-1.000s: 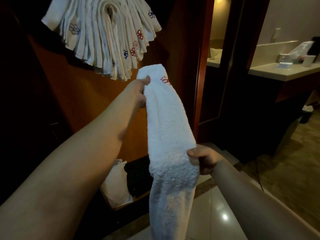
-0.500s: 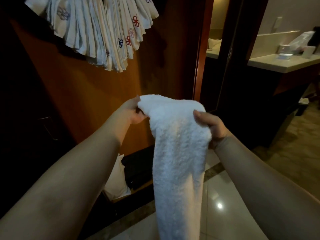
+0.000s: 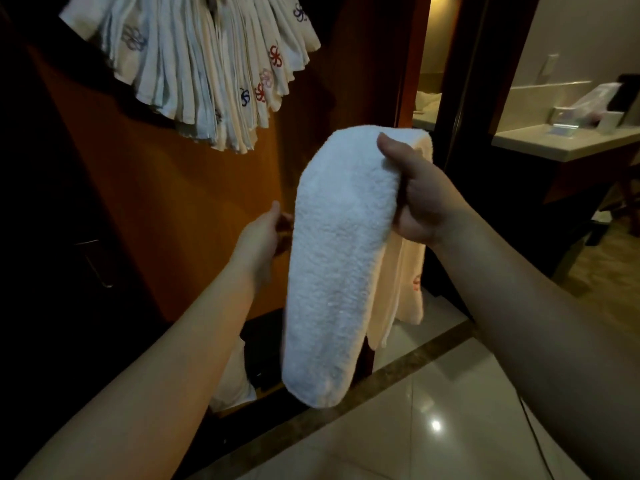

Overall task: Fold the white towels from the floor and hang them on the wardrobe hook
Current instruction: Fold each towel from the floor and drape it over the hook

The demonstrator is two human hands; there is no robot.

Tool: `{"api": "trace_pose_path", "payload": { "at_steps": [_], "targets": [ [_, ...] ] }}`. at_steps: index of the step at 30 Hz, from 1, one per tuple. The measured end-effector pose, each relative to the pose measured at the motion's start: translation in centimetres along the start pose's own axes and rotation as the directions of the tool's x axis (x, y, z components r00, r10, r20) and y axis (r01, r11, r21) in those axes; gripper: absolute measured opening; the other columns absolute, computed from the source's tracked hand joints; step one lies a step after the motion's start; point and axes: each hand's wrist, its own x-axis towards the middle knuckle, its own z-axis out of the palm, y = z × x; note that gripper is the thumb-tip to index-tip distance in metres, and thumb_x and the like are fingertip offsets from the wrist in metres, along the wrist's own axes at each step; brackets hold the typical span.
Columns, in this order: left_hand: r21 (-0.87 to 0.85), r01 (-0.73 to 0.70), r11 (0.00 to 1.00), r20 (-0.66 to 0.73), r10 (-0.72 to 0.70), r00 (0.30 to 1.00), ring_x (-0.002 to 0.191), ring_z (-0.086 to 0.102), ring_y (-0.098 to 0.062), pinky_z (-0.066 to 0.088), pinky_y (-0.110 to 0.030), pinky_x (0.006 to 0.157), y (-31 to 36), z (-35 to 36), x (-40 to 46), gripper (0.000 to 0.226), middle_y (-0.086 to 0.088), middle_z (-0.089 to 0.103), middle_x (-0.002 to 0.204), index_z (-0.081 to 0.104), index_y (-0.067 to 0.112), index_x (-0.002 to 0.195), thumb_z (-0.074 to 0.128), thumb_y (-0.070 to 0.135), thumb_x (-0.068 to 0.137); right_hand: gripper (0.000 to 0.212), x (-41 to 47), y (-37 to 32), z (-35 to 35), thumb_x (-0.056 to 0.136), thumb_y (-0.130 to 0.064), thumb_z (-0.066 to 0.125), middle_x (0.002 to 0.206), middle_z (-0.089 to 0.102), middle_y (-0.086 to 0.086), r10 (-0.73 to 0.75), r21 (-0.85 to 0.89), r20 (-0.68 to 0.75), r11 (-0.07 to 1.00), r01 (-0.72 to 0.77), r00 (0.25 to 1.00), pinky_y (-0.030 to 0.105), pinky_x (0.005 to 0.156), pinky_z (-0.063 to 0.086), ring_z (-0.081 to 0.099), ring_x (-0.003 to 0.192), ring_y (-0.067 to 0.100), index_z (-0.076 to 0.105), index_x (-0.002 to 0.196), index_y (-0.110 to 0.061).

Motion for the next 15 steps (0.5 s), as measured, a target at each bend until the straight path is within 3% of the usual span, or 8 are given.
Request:
{"api": "trace_pose_path", "payload": {
  "at_steps": [2,5,8,11,13,15],
  "targets": [
    [0.107,-0.244,0.964,-0.141,0.258,0.956,0.096,0.064,-0.008,0.045,-0.026,0.076,1.3,0.4,-2.2,0.035,0.006,0.068,0.101,0.065,0.024,0.107,0.04,0.049,0.105,0.057,0.7,-0.4,0.8,0.087,-0.038,0.073,0.122,0.073,0.009,0.001,-0.064,-0.05,0.998,-0.004,0.999,0.039,0.09,0.059,0.071,0.111,0.024,0.058,0.135,-0.012],
    [0.172,-0.503,0.847,-0.038,0.516,0.856,0.09,0.059,0.008,0.046,-0.014,0.074,1.4,1.2,-5.5,0.03,0.016,0.06,0.103,0.057,0.034,0.112,0.046,0.056,0.095,0.046,1.7,-0.8,1.9,0.098,-0.036,0.063,0.124,0.071,0.011,-0.002,-0.11,-0.076,0.994,-0.006,0.997,0.042,0.1,0.055,0.069,0.114,0.026,0.057,0.134,-0.01],
    [0.297,-0.528,0.795,0.126,0.516,0.847,0.122,0.049,-0.001,0.05,-0.027,0.097,0.4,2.8,-6.9,0.059,0.013,0.048,0.133,0.044,0.033,0.135,0.059,0.062,0.085,0.051,2.4,-1.1,3.2,0.1,-0.043,0.057,0.132,0.065,0.012,-0.062,-0.243,-0.095,0.969,0.037,0.994,0.048,0.111,0.046,0.063,0.122,0.027,0.052,0.138,-0.009],
    [0.464,-0.516,0.72,0.14,0.516,0.845,0.136,0.031,-0.006,0.042,-0.039,0.109,-0.3,4.7,-6.9,0.075,0.012,0.031,0.147,0.03,0.029,0.149,0.069,0.049,0.088,0.068,2.9,-1.3,4.5,0.1,-0.055,0.05,0.143,0.055,0.013,-0.098,-0.422,-0.111,0.906,0.042,0.989,0.053,0.111,0.044,0.055,0.131,0.031,0.041,0.148,-0.007],
    [0.532,-0.508,0.678,0.087,0.552,0.829,0.137,0.029,-0.007,0.042,-0.038,0.109,-0.4,5.7,-6.5,0.078,0.01,0.029,0.15,0.026,0.028,0.151,0.071,0.043,0.089,0.053,3.3,-1.7,4.9,0.101,-0.057,0.048,0.13,0.062,0.011,-0.127,-0.487,-0.115,0.872,0.056,0.985,0.053,0.105,0.05,0.061,0.121,0.029,0.053,0.129,-0.011],
    [0.534,-0.482,0.695,0.026,0.556,0.831,0.134,0.041,-0.012,0.05,-0.039,0.104,-0.3,6.0,-5.8,0.071,0.006,0.036,0.148,0.03,0.026,0.149,0.07,0.033,0.091,0.038,3.6,-2.2,4.9,0.101,-0.056,0.048,0.117,0.065,0.007,-0.147,-0.486,-0.14,0.872,0.061,0.979,0.051,0.101,0.053,0.065,0.111,0.026,0.053,0.106,-0.019]
  ]
}}
